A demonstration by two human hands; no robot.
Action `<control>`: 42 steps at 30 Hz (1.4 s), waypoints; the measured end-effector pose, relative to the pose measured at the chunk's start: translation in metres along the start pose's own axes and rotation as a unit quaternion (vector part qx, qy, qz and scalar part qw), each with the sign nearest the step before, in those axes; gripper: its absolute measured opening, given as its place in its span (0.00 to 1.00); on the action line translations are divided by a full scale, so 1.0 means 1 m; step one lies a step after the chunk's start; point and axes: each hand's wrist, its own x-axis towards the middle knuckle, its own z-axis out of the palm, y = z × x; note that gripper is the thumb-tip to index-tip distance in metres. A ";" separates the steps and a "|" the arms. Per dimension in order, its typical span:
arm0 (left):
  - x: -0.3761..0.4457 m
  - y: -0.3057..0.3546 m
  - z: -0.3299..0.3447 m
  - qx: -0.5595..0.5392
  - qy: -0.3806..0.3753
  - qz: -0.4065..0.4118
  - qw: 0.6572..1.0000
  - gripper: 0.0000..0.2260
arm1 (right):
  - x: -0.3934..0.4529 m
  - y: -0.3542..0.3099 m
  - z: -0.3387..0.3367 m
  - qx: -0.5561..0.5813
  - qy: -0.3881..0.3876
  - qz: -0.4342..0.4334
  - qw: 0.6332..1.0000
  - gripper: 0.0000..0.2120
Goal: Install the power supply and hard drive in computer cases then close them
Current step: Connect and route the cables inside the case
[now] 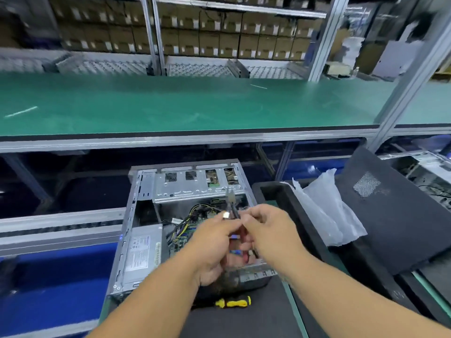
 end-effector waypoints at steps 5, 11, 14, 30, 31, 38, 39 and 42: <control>0.019 0.026 -0.063 -0.065 0.135 -0.141 0.979 0.06 | 0.042 0.009 0.042 -0.128 -0.060 -0.033 0.989 0.06; 0.048 0.023 -0.092 0.011 0.139 -0.238 0.961 0.09 | 0.093 0.035 0.085 -0.395 -0.235 -0.073 0.885 0.12; 0.061 0.023 -0.095 0.021 0.151 -0.258 0.954 0.11 | 0.108 0.048 0.097 -0.490 -0.257 -0.072 0.830 0.13; 0.075 0.021 -0.107 -0.064 0.202 -0.244 0.946 0.13 | 0.129 0.069 0.101 -0.393 -0.189 -0.078 0.896 0.08; 0.075 0.021 -0.107 -0.064 0.206 -0.242 0.946 0.13 | 0.129 0.070 0.101 -0.391 -0.188 -0.075 0.898 0.08; 0.071 0.017 -0.109 -0.079 0.212 -0.222 0.948 0.17 | 0.130 0.070 0.101 -0.373 -0.177 -0.058 0.909 0.09; 0.071 0.017 -0.108 -0.079 0.214 -0.220 0.948 0.16 | 0.129 0.069 0.101 -0.372 -0.177 -0.057 0.910 0.10; 0.072 0.017 -0.105 -0.076 0.213 -0.226 0.947 0.13 | 0.128 0.067 0.100 -0.372 -0.175 -0.055 0.910 0.11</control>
